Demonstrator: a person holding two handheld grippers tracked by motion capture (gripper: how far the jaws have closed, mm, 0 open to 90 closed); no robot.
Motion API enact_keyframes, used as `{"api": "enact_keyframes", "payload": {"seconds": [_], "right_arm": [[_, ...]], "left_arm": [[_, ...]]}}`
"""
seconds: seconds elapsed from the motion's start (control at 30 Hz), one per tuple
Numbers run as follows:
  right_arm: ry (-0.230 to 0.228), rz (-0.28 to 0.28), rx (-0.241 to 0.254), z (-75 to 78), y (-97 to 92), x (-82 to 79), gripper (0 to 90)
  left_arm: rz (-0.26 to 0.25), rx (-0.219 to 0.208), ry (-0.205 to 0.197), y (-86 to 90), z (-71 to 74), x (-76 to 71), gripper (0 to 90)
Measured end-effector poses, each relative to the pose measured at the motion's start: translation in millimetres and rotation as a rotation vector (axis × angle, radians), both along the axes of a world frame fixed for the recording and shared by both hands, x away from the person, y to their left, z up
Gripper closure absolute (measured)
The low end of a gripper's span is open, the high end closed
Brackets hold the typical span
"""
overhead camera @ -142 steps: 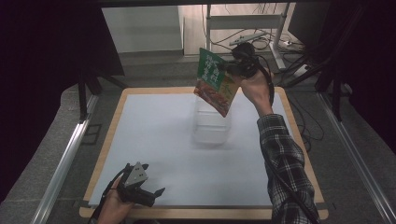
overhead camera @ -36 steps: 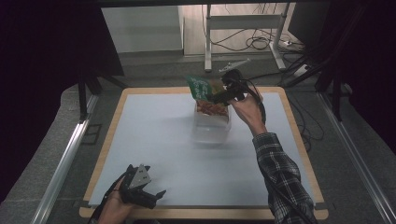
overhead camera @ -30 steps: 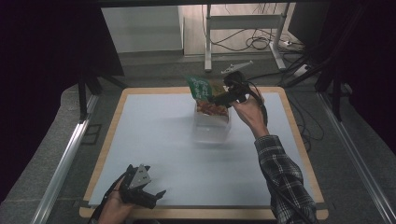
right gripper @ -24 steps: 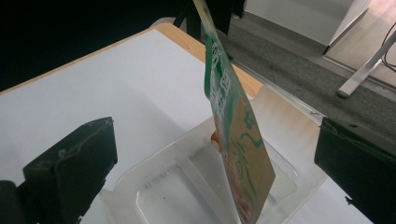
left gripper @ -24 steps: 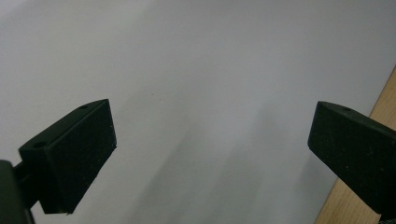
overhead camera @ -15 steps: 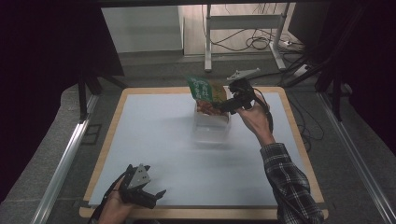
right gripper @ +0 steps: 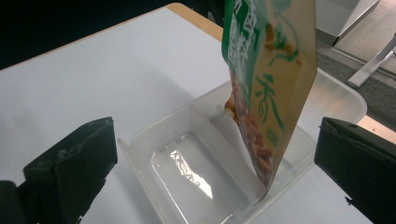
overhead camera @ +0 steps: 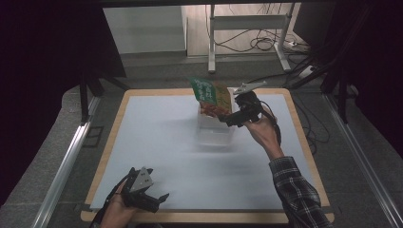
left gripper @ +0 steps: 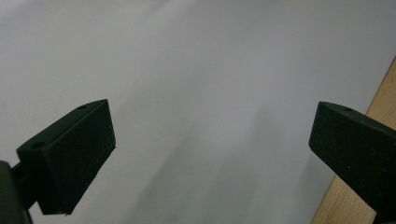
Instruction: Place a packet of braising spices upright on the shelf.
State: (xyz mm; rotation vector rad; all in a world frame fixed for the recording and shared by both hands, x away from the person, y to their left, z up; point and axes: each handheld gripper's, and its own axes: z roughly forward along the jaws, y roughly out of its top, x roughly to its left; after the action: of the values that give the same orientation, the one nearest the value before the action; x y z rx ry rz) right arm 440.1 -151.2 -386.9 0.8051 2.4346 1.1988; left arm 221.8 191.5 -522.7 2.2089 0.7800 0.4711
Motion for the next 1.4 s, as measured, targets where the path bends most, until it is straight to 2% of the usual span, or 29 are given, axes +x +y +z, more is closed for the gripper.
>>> {"api": "enact_keyframes", "payload": {"seconds": [0.13, 0.6, 1.07, 1.4], "right_arm": [[-0.001, 0.002, 0.006, -1.4, -3.6, -5.3, 0.0], [-0.029, -0.004, 0.003, 1.3, -14.8, -25.9, 0.0], [-0.038, 0.001, -0.001, -3.8, -26.1, -50.1, 0.0], [-0.030, -0.007, -0.004, -18.4, -36.8, -66.0, 0.0]], "left_arm": [[-0.002, -0.006, -0.012, 0.5, 0.1, -0.3, 0.0], [-0.015, -0.077, -0.009, 5.8, 2.5, 0.3, 0.0], [-0.018, -0.073, -0.015, 5.6, 2.2, 0.3, 0.0], [-0.019, -0.068, -0.021, 5.4, 2.0, 0.1, 0.0]]}}
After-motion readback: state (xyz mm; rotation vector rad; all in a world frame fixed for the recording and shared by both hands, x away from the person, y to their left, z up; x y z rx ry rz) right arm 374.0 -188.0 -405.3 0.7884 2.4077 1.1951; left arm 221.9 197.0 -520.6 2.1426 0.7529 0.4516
